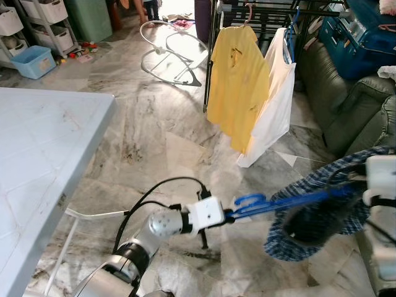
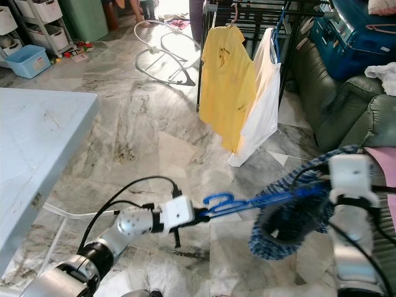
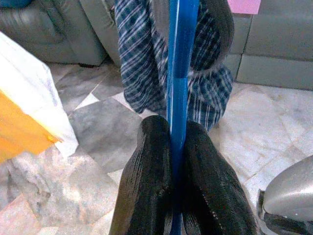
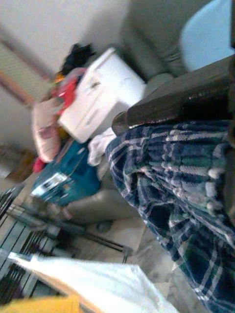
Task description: Hang hanger
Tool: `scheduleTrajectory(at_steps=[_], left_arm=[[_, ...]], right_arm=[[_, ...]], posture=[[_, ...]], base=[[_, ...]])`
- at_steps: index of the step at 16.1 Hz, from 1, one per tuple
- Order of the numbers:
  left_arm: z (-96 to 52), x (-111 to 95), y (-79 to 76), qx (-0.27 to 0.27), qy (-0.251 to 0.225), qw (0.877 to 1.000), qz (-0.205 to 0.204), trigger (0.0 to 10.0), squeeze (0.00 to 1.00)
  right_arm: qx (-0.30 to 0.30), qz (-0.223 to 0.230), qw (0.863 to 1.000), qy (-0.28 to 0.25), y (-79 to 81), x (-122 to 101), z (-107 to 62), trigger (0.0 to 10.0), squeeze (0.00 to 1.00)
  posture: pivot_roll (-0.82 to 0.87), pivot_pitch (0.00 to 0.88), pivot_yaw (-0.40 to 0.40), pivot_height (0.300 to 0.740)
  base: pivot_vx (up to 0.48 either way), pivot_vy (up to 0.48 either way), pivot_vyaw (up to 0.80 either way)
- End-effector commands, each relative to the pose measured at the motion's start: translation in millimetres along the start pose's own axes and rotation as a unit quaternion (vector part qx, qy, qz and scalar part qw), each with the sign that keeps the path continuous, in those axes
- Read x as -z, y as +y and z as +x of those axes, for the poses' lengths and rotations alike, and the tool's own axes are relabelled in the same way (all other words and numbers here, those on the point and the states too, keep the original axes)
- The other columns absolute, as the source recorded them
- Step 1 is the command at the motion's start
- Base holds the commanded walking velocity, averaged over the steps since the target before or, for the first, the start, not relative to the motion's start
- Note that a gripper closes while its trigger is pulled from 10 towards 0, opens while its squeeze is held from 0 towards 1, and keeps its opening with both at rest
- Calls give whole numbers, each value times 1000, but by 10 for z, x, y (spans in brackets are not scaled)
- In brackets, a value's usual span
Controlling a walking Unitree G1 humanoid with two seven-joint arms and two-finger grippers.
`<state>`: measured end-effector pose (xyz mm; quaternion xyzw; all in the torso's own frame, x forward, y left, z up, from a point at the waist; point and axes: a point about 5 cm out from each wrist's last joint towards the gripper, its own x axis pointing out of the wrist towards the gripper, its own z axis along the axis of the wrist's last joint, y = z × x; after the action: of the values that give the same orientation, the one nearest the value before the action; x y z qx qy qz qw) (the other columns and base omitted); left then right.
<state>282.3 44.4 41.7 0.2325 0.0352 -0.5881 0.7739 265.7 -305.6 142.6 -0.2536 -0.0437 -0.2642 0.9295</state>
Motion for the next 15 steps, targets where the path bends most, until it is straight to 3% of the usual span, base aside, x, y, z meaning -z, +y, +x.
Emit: scheduleTrajectory(at_steps=[1,4,7,8,9,11,12,13,14,15], left_arm=[[-23,38,-36,0,1,1000,-2,0,0],[-121,98,1,-34,-10,999,-27,0,0],[-156,155,69,-83,1,994,-67,0,0],[-163,201,112,-124,15,987,-104,0,0],[-172,266,179,-191,35,967,-163,0,0],[-195,375,251,-293,83,924,-233,3961,0],[-207,382,273,-310,96,920,-220,4510,0],[-261,387,357,-349,105,905,-219,6745,0],[-367,392,508,-396,133,887,-200,10000,0],[-461,368,643,-424,140,876,-183,10000,0]], right_arm=[[17,16,999,27,-82,81,13,0,0],[79,73,989,100,-254,384,-110,0,0],[102,98,981,133,-280,537,-255,0,0],[101,110,978,145,-239,600,-351,0,0],[86,116,978,149,-155,627,-462,0,0],[41,140,980,138,51,578,-620,0,0],[30,145,980,133,87,560,-642,0,0],[15,159,979,126,145,516,-671,0,0],[-11,163,981,107,222,431,-692,0,0],[-30,166,981,96,279,369,-705,0,0]], posture=[[4,75,-40,740],[8,73,-43,740],[7,74,-43,740],[6,74,-42,740],[4,74,-40,740],[0,63,-39,740],[0,63,-39,740],[5,52,-39,740],[13,40,-38,740],[23,33,-38,740]], base=[[0,0,0],[0,0,0],[0,0,0],[0,0,0],[0,0,0],[0,0,0],[0,0,0],[0,0,0],[0,0,0],[0,0,0]])
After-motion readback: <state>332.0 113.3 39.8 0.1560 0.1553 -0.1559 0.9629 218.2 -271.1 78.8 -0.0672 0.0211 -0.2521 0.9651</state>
